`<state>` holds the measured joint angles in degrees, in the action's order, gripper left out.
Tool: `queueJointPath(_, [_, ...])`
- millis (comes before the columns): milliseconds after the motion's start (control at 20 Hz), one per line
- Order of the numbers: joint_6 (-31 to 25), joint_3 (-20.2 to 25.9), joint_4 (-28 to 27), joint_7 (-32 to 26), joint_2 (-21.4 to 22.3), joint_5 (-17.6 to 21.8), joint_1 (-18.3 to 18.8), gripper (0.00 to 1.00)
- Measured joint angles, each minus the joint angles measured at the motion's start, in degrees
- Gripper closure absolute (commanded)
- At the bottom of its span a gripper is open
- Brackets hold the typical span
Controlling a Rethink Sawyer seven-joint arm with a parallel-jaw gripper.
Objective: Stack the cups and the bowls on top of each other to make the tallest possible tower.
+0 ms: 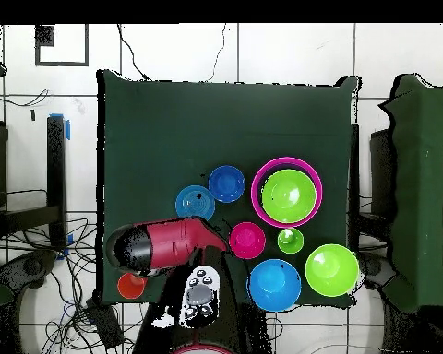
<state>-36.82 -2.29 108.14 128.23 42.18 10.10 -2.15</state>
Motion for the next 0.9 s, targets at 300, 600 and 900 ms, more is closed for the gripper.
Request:
queueJointPath(300, [0.0, -4.2, -2.2, 2.5, -3.8, -1.8, -5.1, 0.0])
queueJointPath(600, [0.0, -7.5, -4.5, 6.3, -7.7, -5.0, -9.0, 0.0])
queueJointPath(900, [0.0, -9.7, -5.7, 10.4, -9.8, -8.5, -12.1, 0.0])
